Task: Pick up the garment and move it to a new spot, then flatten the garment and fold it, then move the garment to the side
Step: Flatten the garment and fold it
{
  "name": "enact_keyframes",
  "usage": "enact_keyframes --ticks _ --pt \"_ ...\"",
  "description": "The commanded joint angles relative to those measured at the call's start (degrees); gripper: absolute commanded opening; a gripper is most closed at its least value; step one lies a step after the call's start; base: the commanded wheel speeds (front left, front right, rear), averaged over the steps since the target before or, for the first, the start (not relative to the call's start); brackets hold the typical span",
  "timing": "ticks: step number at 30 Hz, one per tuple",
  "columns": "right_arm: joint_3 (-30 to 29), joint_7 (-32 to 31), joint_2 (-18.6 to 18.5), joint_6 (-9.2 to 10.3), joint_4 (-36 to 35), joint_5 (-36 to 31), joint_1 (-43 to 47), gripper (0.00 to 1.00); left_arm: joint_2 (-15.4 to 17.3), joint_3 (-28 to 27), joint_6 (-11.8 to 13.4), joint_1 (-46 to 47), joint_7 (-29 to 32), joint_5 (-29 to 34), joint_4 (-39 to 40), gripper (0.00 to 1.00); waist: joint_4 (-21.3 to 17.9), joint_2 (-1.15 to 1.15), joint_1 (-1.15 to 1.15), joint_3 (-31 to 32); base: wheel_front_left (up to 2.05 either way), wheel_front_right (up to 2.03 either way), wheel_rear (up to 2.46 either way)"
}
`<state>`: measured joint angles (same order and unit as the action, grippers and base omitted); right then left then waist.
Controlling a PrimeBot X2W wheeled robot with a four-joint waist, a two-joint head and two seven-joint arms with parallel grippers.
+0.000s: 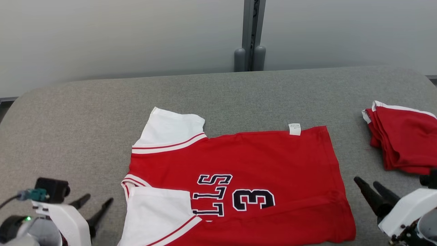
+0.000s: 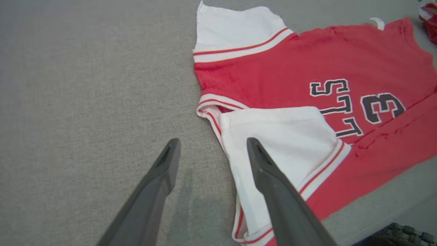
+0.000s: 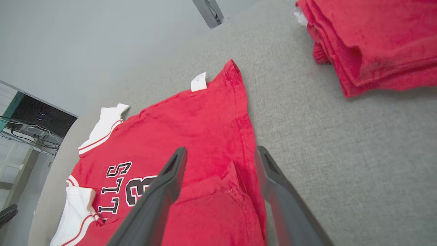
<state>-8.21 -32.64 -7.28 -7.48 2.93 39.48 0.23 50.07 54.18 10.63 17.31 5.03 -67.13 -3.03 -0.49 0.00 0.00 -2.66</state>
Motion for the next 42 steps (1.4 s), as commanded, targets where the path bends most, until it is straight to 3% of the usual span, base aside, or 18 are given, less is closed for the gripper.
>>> enact_keyframes --ticks 1,6,7,13,19,26,29,42 --pt "-0.35 1.26 0.51 -0.02 -0.20 -1.68 -2.14 1.00 -0.06 -0.94 -0.90 2.95 0.33 0.58 -1.82 1.00 -0.32 0.00 0.00 -0.89 0.00 0.00 0.00" --pt "-0.58 2.73 2.53 -0.03 2.52 -6.76 -9.97 1.00 -1.26 -2.35 -5.75 11.67 2.47 2.09 -7.46 1.00 -1.92 0.00 0.00 -4.99 0.00 0.00 0.00" --pt "-0.58 2.73 2.53 -0.03 2.52 -6.76 -9.97 1.00 -1.26 -2.35 -5.75 11.67 2.47 2.09 -7.46 1.00 -1.92 0.00 0.00 -4.99 0.00 0.00 0.00" --pt "0.16 5.47 3.91 -0.03 7.73 -12.51 -20.02 1.00 -2.87 -2.39 -13.19 22.99 6.89 4.25 -14.04 1.00 -3.71 0.00 0.00 -11.20 0.00 0.00 0.00" --pt "2.36 6.44 4.19 -0.02 14.28 -15.88 -27.91 1.00 -4.19 -1.38 -16.71 32.96 10.83 7.33 -19.66 1.00 -5.53 0.00 0.00 -16.68 0.00 0.00 0.00" --pt "6.67 7.99 4.24 -0.02 21.51 -13.79 -35.74 1.00 -4.78 0.75 -18.14 40.10 16.18 5.60 -22.88 1.00 -7.69 0.00 0.00 -21.81 0.00 0.00 0.00" --pt "8.81 8.62 4.23 -0.03 24.18 -12.67 -39.06 1.00 -3.35 3.06 -18.10 42.52 18.13 5.09 -21.56 1.00 -8.46 0.00 0.00 -24.06 0.00 0.00 0.00" --pt "19.12 11.37 4.42 -0.01 32.36 -6.94 -47.03 1.00 -0.19 7.93 -18.12 50.94 18.57 -0.55 -23.12 1.00 -11.64 0.00 0.00 -29.27 0.00 0.00 0.00"
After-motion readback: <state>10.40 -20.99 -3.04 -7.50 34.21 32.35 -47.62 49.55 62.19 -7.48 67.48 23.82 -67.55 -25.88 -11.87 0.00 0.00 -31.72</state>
